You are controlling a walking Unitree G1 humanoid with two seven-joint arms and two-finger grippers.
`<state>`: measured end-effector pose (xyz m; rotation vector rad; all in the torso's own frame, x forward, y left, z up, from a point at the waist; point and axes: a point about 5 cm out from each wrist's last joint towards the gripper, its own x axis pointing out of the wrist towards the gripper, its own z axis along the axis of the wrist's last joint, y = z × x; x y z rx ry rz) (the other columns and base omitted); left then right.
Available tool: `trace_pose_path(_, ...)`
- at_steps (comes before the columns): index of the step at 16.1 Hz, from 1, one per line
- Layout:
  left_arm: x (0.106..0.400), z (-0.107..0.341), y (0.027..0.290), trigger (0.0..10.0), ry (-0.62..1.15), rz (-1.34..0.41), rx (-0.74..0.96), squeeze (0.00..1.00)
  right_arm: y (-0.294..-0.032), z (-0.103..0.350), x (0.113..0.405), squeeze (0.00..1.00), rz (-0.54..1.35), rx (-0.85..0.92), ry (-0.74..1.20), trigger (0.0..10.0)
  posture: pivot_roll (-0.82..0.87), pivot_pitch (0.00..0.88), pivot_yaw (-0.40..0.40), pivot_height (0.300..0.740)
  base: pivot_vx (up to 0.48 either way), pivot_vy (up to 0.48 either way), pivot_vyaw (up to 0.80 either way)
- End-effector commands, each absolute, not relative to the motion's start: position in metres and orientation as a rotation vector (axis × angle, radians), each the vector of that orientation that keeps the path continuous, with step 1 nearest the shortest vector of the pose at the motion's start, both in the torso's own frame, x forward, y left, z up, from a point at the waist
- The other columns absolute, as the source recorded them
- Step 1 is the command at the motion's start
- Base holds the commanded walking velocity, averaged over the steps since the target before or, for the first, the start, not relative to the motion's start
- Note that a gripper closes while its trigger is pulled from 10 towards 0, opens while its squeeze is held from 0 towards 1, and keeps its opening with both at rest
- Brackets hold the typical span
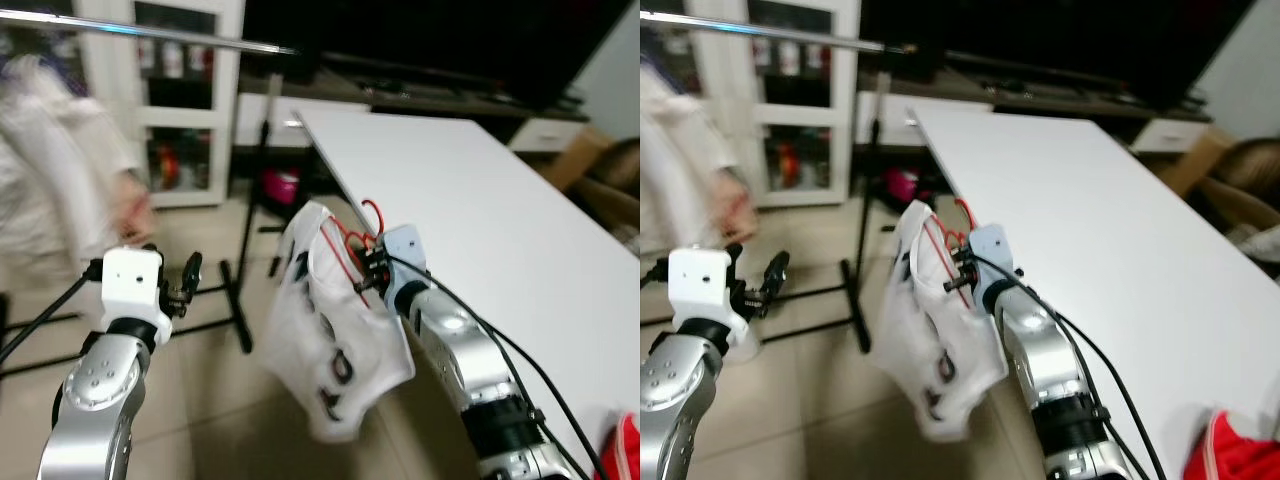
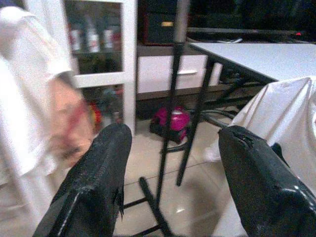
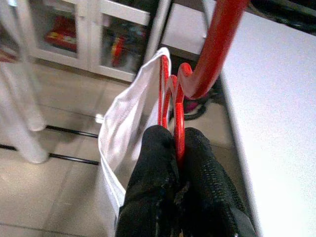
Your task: Hang hanger
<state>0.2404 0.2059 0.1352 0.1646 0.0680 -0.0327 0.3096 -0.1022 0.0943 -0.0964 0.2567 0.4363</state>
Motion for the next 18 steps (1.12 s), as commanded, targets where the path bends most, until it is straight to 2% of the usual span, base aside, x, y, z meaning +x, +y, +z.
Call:
trace_pose_path(1, 0.241, 0.135, 0.197, 10.0, 0.069, -0.072, 0.161, 0.0, -0.113, 0.098, 0.312, 0.0, 0.39, -0.099, 0.24, 10.0, 0.06, 0.026, -0.21, 0.74, 0.386, 0.0, 0.8)
trace_pose_path(4, 0.242, 0.137, 0.194, 10.0, 0.067, -0.089, 0.16, 0.0, -0.115, 0.098, 0.312, 0.0, 0.369, -0.103, 0.236, 10.0, 0.05, 0.027, -0.202, 0.74, 0.386, 0.0, 0.8)
trace_pose_path(12, 0.243, 0.14, 0.192, 10.0, 0.049, -0.108, 0.179, 0.0, -0.107, 0.103, 0.314, 0.0, 0.436, -0.153, 0.195, 10.0, 0.07, 0.0, -0.211, 0.74, 0.387, 0.0, 0.0)
trace_pose_path(18, 0.245, 0.143, 0.193, 10.0, 0.035, -0.122, 0.199, 0.0, -0.099, 0.107, 0.316, 0.0, 0.456, -0.163, 0.162, 10.0, 0.08, 0.0, -0.205, 0.74, 0.387, 0.0, 0.8)
